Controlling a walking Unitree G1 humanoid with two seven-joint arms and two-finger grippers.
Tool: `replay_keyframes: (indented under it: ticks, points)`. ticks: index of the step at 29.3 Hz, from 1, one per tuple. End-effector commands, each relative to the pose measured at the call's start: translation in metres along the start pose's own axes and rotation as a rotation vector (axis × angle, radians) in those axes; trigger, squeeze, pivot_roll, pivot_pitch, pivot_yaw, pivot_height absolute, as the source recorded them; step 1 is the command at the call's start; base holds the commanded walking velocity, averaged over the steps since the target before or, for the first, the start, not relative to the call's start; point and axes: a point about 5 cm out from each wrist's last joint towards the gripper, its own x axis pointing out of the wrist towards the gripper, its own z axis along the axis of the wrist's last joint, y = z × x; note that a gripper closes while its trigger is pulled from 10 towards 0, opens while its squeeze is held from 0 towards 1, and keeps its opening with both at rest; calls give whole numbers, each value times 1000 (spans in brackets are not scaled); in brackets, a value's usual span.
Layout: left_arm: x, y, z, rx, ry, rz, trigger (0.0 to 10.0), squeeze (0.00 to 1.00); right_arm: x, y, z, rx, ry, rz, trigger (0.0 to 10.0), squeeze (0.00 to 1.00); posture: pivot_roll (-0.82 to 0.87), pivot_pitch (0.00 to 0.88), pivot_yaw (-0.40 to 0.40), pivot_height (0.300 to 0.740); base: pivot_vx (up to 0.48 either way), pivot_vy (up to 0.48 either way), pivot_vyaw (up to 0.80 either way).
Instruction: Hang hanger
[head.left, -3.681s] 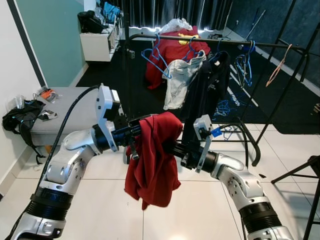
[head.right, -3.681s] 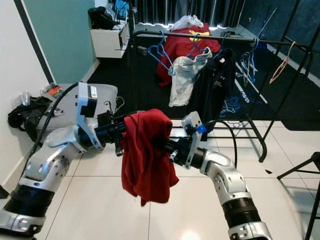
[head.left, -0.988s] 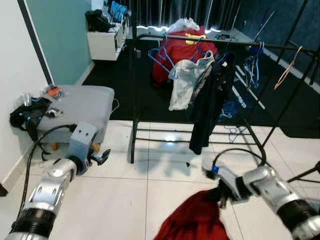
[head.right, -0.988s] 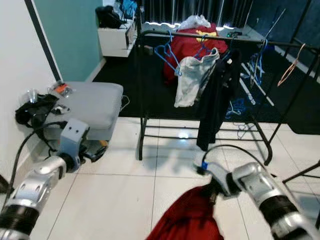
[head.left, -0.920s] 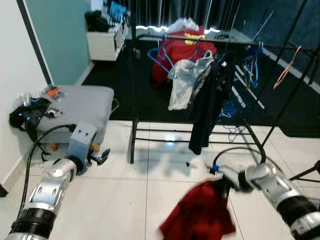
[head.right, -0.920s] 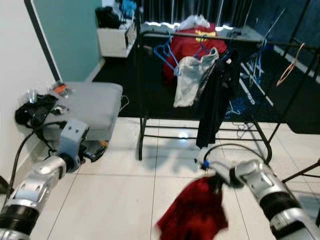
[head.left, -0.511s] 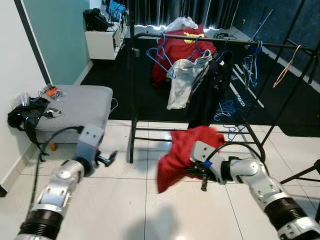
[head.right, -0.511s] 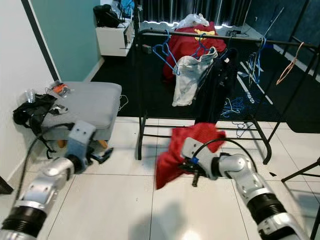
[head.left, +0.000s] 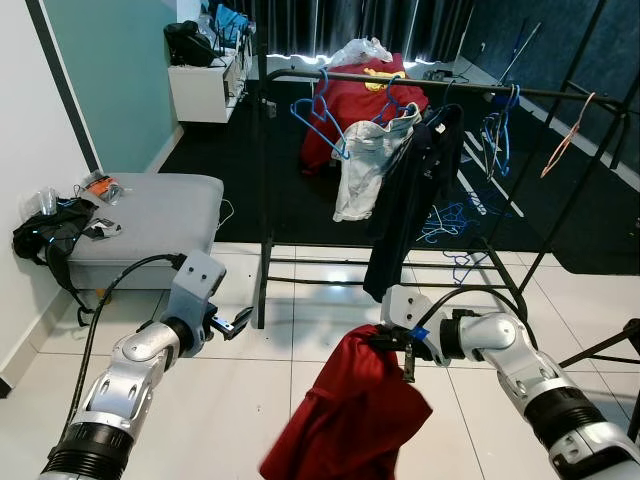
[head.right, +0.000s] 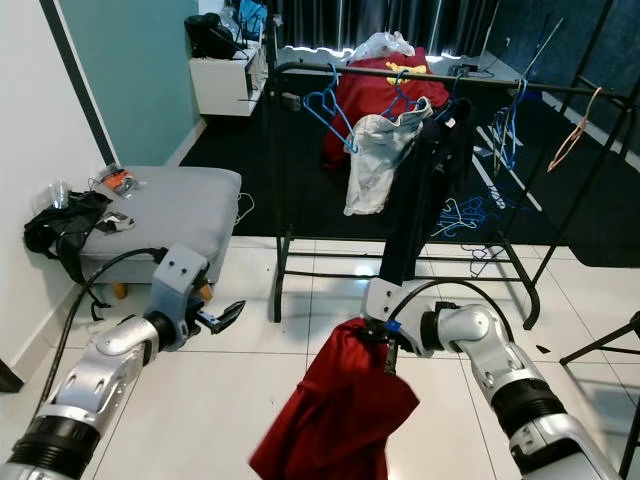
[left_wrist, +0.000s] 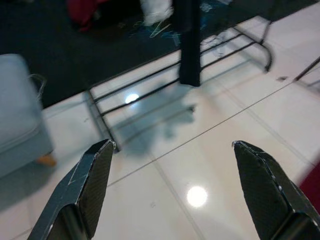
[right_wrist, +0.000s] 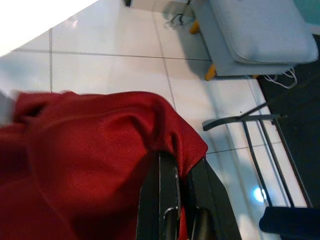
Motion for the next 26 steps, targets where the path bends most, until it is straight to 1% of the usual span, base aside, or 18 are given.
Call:
replay_keyframes:
  ticks: [1,2,3,4,5,6,7,9,10,12,14,15,16,17,18,23,25,26]
  points:
    - [-1,-3,-1,-2,-5,-30,10000,0,-3,-5,4,-36,1,4,0,0,-87,1,-69,740,0,0,0]
    - [-3,-11,3,-52,-37,-109,10000,0,-4,-8,7,-57,-4,20,0,0,-86,7,-76,740,0,0,0]
    - [-3,-11,3,-52,-37,-109,10000,0,-4,-8,7,-57,-4,20,0,0,-86,7,-76,740,0,0,0]
    - [-4,-20,7,-105,-69,-192,10000,0,-4,-11,12,-64,-22,29,0,0,-88,12,-81,740,0,0,0]
    - [-4,-32,10,-164,-96,-281,10000,361,-3,-14,19,-63,-55,30,0,0,-91,15,-82,740,0,0,0]
    - [-4,-32,10,-164,-96,-281,10000,361,-3,-14,19,-63,-55,30,0,0,-91,15,-82,740,0,0,0]
    - [-2,-40,10,-194,-111,-323,10000,1000,-1,-15,25,-60,-88,32,0,0,-97,20,-83,740,0,0,0]
    - [-2,-40,10,-194,-111,-323,10000,1000,-1,-15,25,-60,-88,32,0,0,-97,20,-83,740,0,0,0]
    - [4,-44,8,-192,-117,-312,10000,1000,0,-17,28,-63,-107,37,0,0,-97,24,-84,740,0,0,0]
    - [4,-44,8,-192,-117,-312,10000,1000,0,-17,28,-63,-107,37,0,0,-97,24,-84,740,0,0,0]
    - [13,-49,-5,-48,-63,-321,10000,1000,-4,-22,34,-74,-126,59,0,0,-98,41,-79,740,0,0,0]
    - [13,-49,-5,-48,-63,-321,10000,1000,-4,-22,34,-74,-126,59,0,0,-98,41,-79,740,0,0,0]
    - [14,-51,-13,10,-36,-349,10000,1000,-6,-23,35,-76,-127,82,0,0,-99,46,-78,740,0,0,0]
    - [14,-51,-13,10,-36,-349,10000,1000,-6,-23,35,-76,-127,82,0,0,-99,46,-78,740,0,0,0]
    - [12,-52,-18,37,-17,-377,10000,1000,-8,-25,37,-81,-132,107,0,0,-103,51,-80,740,0,0,0]
    - [8,-52,-24,56,4,-400,10000,1000,-10,-26,38,-83,-138,127,0,0,-103,53,-84,740,0,0,0]
    - [4,-52,-29,63,21,-415,10000,1000,-11,-27,40,-87,-147,138,0,0,-102,53,-88,740,0,0,0]
    - [-1,-52,-36,76,47,-426,10000,1000,-10,-29,46,-86,-175,138,0,0,-96,58,-89,740,0,0,0]
